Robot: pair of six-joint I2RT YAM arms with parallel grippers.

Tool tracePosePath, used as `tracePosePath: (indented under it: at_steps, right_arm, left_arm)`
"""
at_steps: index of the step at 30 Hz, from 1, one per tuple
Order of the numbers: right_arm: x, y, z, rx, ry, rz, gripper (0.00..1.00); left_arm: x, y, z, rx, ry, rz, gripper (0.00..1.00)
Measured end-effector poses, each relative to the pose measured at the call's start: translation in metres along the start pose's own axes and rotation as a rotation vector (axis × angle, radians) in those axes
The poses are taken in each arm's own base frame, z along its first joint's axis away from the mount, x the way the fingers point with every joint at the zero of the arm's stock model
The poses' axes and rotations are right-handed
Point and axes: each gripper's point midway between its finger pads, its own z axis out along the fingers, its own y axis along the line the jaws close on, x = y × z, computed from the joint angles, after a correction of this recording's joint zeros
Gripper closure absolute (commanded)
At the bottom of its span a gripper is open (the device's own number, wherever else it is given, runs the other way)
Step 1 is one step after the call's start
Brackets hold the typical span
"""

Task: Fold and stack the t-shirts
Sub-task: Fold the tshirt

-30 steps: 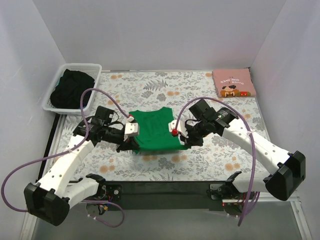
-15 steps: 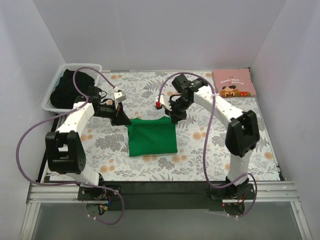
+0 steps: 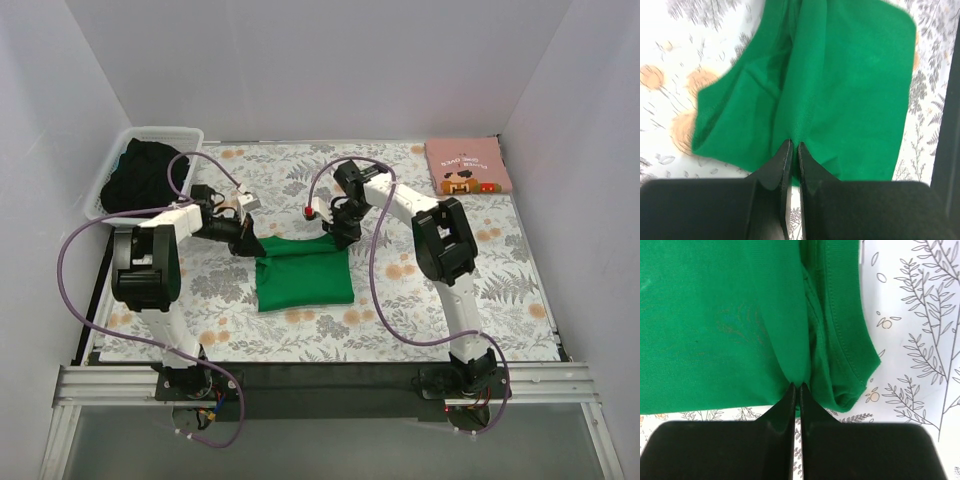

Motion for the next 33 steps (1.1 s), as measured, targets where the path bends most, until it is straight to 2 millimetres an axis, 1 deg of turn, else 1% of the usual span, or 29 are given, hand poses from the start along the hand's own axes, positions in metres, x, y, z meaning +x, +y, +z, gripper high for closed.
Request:
tracePosePath:
  at_steps: [2,4,6,8,10,12,13,14,15,17,18,20,22,24,26,28,30,33]
  right_arm:
    - [0.002,0.004,0.002,-0.001,-0.006,0.003,0.99]
    - [0.006,0.016,0.001,-0.008,-0.012,0.011,0.99]
    - [0.011,0.036,0.002,-0.035,-0.014,0.023,0.99]
    - [0.018,0.060,0.004,-0.074,-0.009,0.046,0.99]
    - [0.024,0.087,0.005,-0.116,-0.006,0.067,0.99]
    - [0.026,0.109,0.006,-0.157,-0.005,0.087,0.99]
    - [0.026,0.115,0.006,-0.166,-0.004,0.091,0.97]
    - [0.024,0.118,0.005,-0.170,-0.006,0.098,0.93]
    - [0.022,0.119,0.004,-0.167,-0.011,0.106,0.82]
    - [0.018,0.117,-0.002,-0.153,-0.019,0.129,0.74]
    - [0.016,0.113,-0.005,-0.142,-0.026,0.140,0.68]
    - [0.007,0.099,-0.017,-0.105,-0.053,0.166,0.65]
    - [-0.007,0.083,-0.034,-0.062,-0.105,0.196,0.66]
    - [-0.025,0.064,-0.053,-0.020,-0.175,0.234,0.69]
    - [-0.040,0.051,-0.068,-0.002,-0.239,0.277,0.70]
    - [-0.049,0.042,-0.072,-0.015,-0.288,0.328,0.72]
    - [-0.053,0.038,-0.064,-0.063,-0.313,0.392,0.73]
    - [-0.051,0.036,-0.038,-0.158,-0.316,0.496,0.74]
  left_arm:
    - [0.013,-0.004,0.005,0.000,0.027,-0.008,0.99]
    - [0.031,-0.017,0.012,0.011,0.062,-0.017,0.99]
    - [0.048,-0.036,0.018,0.034,0.096,-0.030,0.99]
    - [0.059,-0.055,0.020,0.055,0.118,-0.031,0.99]
    - [0.064,-0.070,0.016,0.060,0.124,-0.023,0.99]
    - [0.064,-0.082,0.010,0.055,0.119,-0.013,0.96]
    - [0.062,-0.085,0.008,0.049,0.114,-0.001,0.91]
    - [0.060,-0.086,0.006,0.043,0.111,0.008,0.85]
    - [0.057,-0.088,0.004,0.036,0.105,0.018,0.74]
    - [0.051,-0.086,0.000,0.014,0.100,0.029,0.68]
    - [0.046,-0.084,-0.001,0.003,0.095,0.031,0.60]
    - [0.032,-0.076,-0.005,-0.021,0.079,0.046,0.50]
    - [0.013,-0.068,-0.008,-0.042,0.049,0.084,0.39]
    - [-0.008,-0.063,-0.010,-0.052,0.008,0.130,0.38]
    - [-0.024,-0.062,-0.008,-0.050,-0.018,0.175,0.38]
    - [-0.036,-0.066,0.002,-0.025,-0.024,0.228,0.38]
    - [-0.040,-0.074,0.020,0.016,-0.014,0.272,0.38]
    - [-0.037,-0.083,0.048,0.070,0.017,0.315,0.38]
